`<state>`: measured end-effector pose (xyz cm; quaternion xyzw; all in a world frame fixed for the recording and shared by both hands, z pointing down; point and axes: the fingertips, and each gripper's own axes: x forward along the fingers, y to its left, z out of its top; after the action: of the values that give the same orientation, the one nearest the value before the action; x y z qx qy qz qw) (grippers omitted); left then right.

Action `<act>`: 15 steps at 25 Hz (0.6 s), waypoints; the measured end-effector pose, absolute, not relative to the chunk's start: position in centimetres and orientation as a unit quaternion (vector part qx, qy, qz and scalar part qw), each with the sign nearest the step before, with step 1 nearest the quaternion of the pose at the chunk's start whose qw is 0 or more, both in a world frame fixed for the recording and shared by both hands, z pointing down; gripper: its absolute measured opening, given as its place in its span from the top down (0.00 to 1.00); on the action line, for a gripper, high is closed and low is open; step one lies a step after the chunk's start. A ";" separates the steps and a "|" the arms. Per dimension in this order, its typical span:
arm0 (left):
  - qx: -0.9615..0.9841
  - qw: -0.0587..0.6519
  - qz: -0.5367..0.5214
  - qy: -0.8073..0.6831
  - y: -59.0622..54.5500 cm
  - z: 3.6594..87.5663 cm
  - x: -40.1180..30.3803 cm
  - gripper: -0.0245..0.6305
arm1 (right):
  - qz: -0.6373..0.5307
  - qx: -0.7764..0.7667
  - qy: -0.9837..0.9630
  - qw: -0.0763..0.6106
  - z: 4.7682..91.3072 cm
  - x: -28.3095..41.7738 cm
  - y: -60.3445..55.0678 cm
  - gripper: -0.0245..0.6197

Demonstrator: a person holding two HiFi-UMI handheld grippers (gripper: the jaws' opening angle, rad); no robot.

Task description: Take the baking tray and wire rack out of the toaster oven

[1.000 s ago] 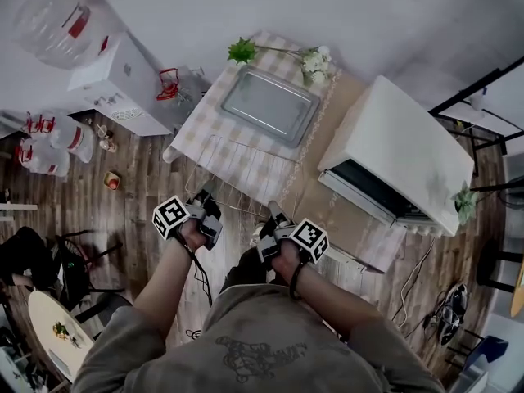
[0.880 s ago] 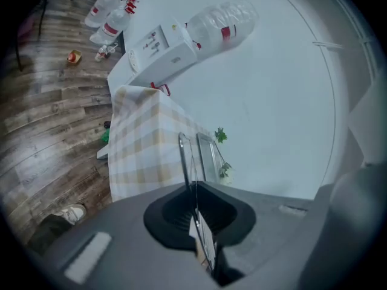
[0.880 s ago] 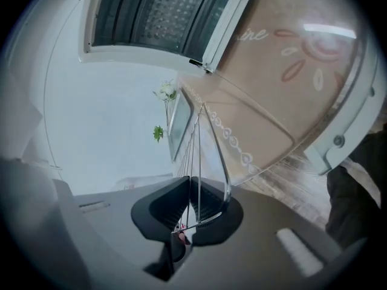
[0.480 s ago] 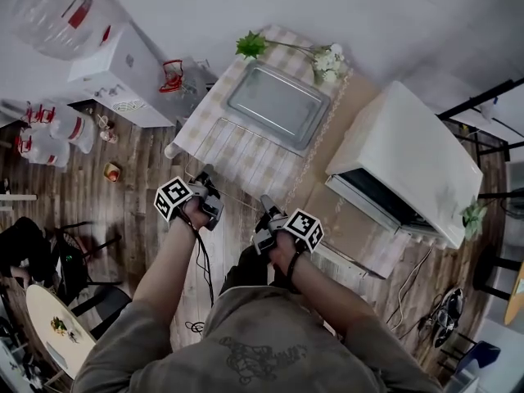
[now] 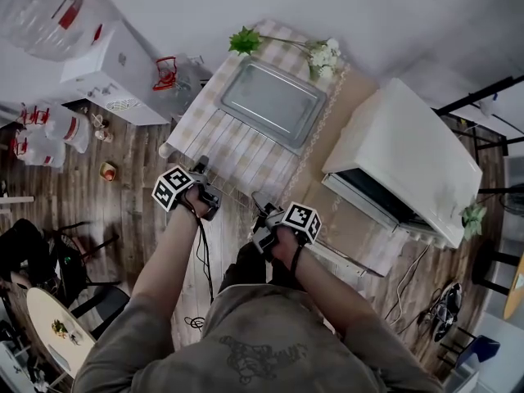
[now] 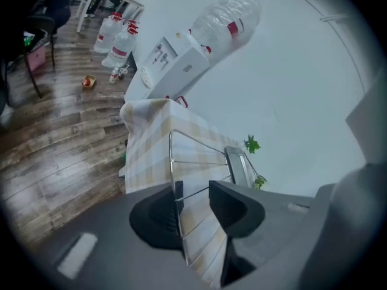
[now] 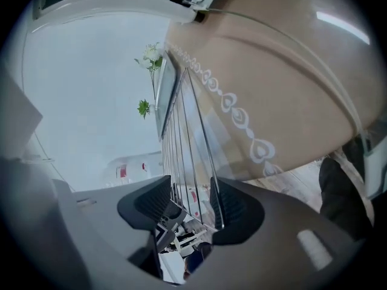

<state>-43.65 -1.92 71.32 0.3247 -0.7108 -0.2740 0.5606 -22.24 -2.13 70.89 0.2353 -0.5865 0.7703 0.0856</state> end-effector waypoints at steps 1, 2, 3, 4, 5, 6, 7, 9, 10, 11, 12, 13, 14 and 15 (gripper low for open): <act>0.318 0.561 -0.259 -0.719 -1.7 71.3 -43.7 0.73 | 0.773 0.232 -0.585 0.087 70.7 -22.2 -2.2 0.59; 0.310 0.561 -0.242 -0.728 -1.4 71.3 -43.8 0.70 | 0.774 0.232 -0.583 0.089 70.6 -22.0 -2.2 0.56; 0.304 0.561 -0.227 -0.736 -1.2 71.4 -43.9 0.66 | 0.773 0.236 -0.582 0.092 70.5 -21.8 -2.3 0.54; 0.299 0.561 -0.216 -0.741 -1.0 71.5 -43.9 0.62 | 0.770 0.241 -0.582 0.096 70.5 -21.5 -2.3 0.53; 0.296 0.561 -0.211 -0.743 -0.8 71.7 -43.9 0.58 | 0.766 0.248 -0.585 0.102 70.5 -21.2 -2.2 0.51; 0.293 0.563 -0.210 -0.744 -0.7 71.8 -43.9 0.53 | 0.759 0.254 -0.589 0.109 70.4 -20.9 -2.3 0.50; 0.292 0.565 -0.210 -0.743 -0.6 71.9 -43.9 0.51 | 0.752 0.261 -0.594 0.116 70.3 -20.6 -2.3 0.47; 0.292 0.568 -0.216 -0.738 -0.8 72.1 -43.8 0.49 | 0.740 0.268 -0.603 0.131 70.2 -20.2 -2.4 0.41; 0.292 0.569 -0.221 -0.736 -0.9 72.1 -43.7 0.49 | 0.736 0.267 -0.606 0.141 70.1 -20.2 -2.4 0.39; 0.291 0.570 -0.225 -0.735 -1.0 72.0 -43.8 0.48 | 0.731 0.264 -0.610 0.153 70.0 -20.3 -2.3 0.39; 0.289 0.569 -0.228 -0.735 -1.1 71.9 -43.9 0.48 | 0.726 0.259 -0.614 0.167 69.9 -20.5 -2.2 0.37; 0.288 0.567 -0.228 -0.738 -1.1 71.8 -44.1 0.48 | 0.721 0.255 -0.619 0.182 69.8 -20.6 -2.1 0.32; 0.286 0.565 -0.226 -0.740 -1.1 71.8 -44.3 0.48 | 0.714 0.254 -0.622 0.197 69.6 -20.6 -2.0 0.28; 0.285 0.563 -0.224 -0.743 -1.1 71.8 -44.6 0.48 | 0.706 0.256 -0.626 0.210 69.4 -20.4 -2.0 0.23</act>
<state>-44.60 -1.11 71.79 0.2845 -0.7427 -0.2242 0.5632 -20.42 -2.03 69.44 0.2560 -0.6262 0.7059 0.2098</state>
